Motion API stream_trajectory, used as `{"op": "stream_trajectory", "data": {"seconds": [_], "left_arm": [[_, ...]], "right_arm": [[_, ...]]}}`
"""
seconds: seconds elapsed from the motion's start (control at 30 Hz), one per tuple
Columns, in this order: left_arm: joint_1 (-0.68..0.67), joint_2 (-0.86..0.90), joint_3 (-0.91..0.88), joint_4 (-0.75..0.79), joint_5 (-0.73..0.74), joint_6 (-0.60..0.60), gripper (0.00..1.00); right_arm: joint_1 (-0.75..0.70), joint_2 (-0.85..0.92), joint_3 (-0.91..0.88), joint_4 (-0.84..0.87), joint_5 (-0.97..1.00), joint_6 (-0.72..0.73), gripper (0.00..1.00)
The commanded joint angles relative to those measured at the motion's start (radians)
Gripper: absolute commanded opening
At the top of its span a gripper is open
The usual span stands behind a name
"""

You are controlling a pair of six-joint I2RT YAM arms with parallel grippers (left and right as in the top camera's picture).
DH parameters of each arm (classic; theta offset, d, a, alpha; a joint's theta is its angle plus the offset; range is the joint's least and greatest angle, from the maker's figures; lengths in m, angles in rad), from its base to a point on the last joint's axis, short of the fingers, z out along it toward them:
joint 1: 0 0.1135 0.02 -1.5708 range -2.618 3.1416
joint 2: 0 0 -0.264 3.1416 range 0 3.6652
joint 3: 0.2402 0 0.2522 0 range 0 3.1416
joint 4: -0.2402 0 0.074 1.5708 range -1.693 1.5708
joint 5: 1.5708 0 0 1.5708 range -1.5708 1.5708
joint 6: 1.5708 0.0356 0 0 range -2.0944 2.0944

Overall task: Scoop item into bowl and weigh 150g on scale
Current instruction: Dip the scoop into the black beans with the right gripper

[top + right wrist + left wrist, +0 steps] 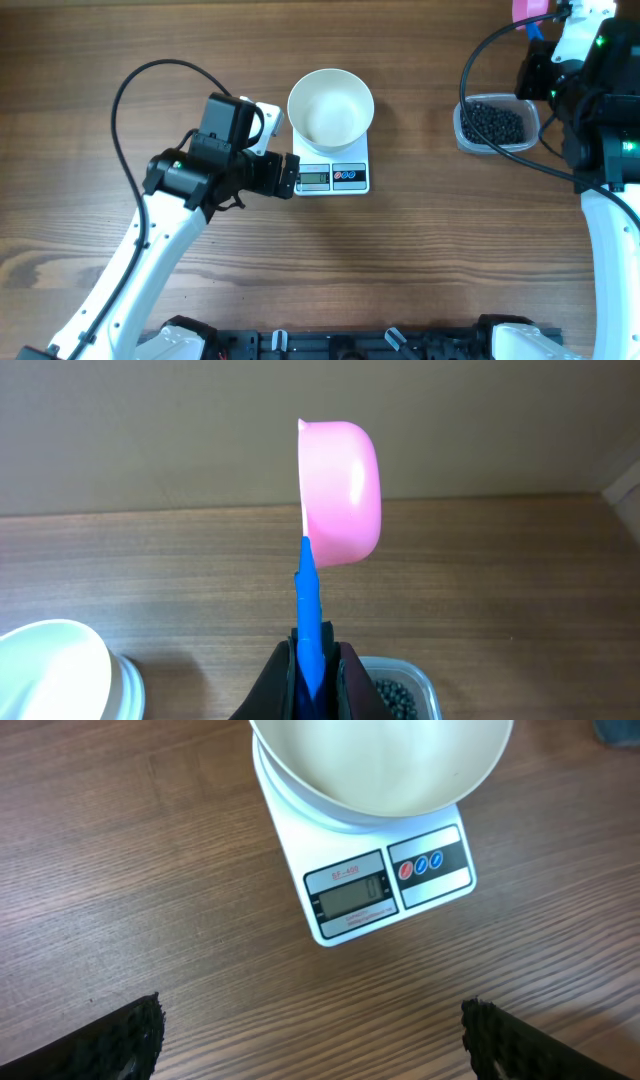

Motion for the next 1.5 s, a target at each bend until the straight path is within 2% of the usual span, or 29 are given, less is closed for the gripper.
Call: {"op": "stream_trajectory", "data": {"seconds": [0.0,0.23,0.4,0.57,1.2,1.4,1.47], "left_arm": [[-0.004,0.000,0.013,0.032,0.001,0.031,1.00],[-0.092,-0.036,-0.036,0.082,0.019,0.030,1.00],[-0.106,-0.106,-0.084,0.095,-0.033,-0.005,1.00],[-0.172,-0.090,-0.089,0.156,-0.043,-0.035,1.00],[-0.172,-0.022,-0.089,0.170,-0.067,-0.049,1.00],[-0.173,-0.022,-0.089,0.170,-0.066,-0.049,1.00],[-0.173,-0.022,-0.089,0.170,-0.066,-0.049,1.00]], "right_arm": [[-0.003,0.003,0.009,0.002,-0.013,0.015,0.04],[-0.003,0.003,0.009,0.006,-0.013,0.016,0.04],[-0.003,0.003,0.009,0.003,-0.013,0.015,0.04],[-0.003,0.005,0.009,0.013,-0.013,0.015,0.04],[-0.003,0.010,0.009,0.005,-0.013,0.015,0.04],[-0.026,0.010,0.009,-0.123,0.022,0.011,0.04],[-0.065,0.018,0.009,-0.182,0.022,-0.045,0.04]]}}
